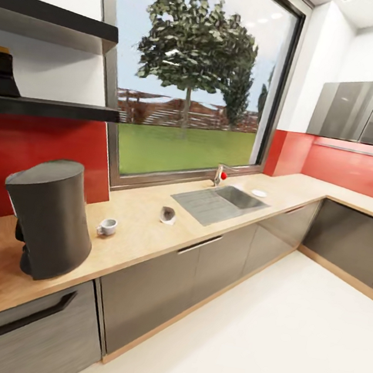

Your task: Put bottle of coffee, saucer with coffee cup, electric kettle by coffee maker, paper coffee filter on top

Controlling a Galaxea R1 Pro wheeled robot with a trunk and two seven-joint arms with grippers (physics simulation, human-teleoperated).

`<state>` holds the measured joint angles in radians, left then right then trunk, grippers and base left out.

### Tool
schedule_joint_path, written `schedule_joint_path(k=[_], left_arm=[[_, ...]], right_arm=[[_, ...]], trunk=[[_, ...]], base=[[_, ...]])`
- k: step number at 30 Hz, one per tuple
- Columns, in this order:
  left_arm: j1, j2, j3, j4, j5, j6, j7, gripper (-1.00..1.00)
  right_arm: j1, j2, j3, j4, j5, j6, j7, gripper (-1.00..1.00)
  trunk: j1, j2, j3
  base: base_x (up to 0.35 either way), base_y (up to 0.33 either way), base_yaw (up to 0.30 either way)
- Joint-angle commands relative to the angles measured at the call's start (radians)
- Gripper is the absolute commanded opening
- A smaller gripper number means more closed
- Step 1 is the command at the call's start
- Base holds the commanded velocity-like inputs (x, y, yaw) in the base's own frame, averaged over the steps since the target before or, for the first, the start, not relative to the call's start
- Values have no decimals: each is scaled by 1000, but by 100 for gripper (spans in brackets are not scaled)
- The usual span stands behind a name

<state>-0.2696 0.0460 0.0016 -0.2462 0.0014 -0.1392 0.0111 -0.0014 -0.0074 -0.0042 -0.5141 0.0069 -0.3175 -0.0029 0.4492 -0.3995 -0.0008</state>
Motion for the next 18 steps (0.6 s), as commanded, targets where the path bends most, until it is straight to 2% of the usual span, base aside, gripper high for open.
schedule_joint_path(k=[1,7,18], left_arm=[[0,0,0,1,0,-3,1,100],[0,0,0,2,0,-3,1,100],[0,-1,0,1,0,-3,1,100]], right_arm=[[0,0,0,1,1,-3,0,100],[0,0,0,0,1,-3,0,100],[0,1,0,-3,1,-3,0,100]], trunk=[[1,0,0],[1,0,0],[1,0,0]], base=[[279,-209,0],[281,-206,54],[263,-224,264]])
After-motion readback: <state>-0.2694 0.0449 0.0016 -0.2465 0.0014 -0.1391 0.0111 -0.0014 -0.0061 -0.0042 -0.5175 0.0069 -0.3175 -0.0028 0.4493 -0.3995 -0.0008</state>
